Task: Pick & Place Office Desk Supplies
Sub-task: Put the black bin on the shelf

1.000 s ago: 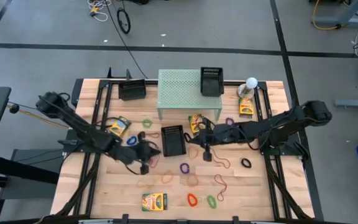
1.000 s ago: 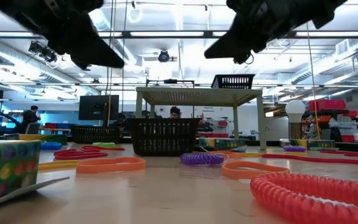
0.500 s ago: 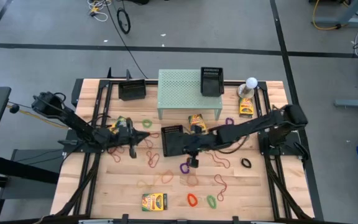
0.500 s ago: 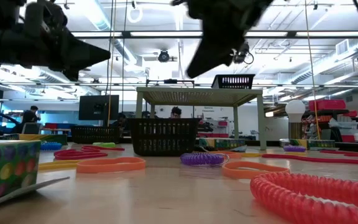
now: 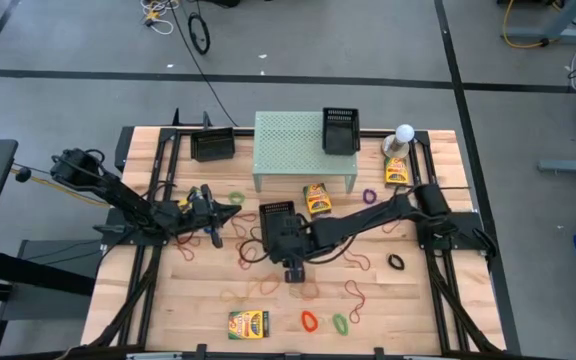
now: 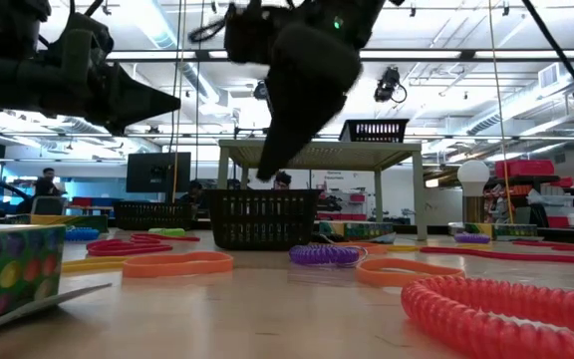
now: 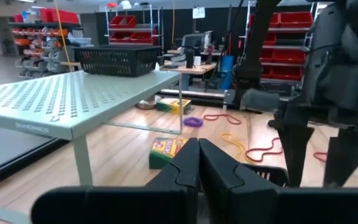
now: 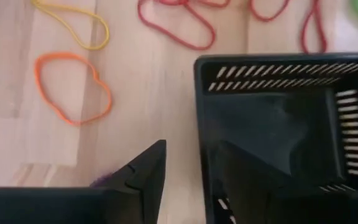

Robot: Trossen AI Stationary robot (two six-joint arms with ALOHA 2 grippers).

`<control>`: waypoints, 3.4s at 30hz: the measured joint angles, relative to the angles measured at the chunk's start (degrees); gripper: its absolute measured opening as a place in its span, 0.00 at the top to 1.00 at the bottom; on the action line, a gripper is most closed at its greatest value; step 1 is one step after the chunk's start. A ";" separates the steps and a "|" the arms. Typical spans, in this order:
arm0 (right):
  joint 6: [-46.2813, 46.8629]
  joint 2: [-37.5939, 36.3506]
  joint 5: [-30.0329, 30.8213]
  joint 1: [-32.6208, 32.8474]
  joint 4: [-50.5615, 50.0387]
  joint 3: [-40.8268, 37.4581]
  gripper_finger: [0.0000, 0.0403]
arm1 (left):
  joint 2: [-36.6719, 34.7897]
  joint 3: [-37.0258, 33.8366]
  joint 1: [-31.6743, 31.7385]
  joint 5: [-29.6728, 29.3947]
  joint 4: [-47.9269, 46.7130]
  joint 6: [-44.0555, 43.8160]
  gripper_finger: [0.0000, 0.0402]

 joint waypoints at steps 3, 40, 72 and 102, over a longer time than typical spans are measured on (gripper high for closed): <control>-0.26 1.12 -0.04 -0.05 -0.12 0.05 0.66 | 0.02 0.00 -0.04 0.09 -0.44 -1.79 0.97; -8.17 -8.52 8.54 -5.72 -22.49 29.88 0.97 | 0.02 0.04 -0.04 -0.95 -1.52 -3.42 0.97; -21.96 -8.30 7.82 -25.94 -17.41 14.43 0.97 | 0.02 0.04 -0.04 -0.94 -1.51 -3.42 0.97; -22.97 -8.30 10.86 -28.16 -17.47 14.43 0.97 | 0.02 0.04 -0.04 -0.95 -1.50 -3.42 0.97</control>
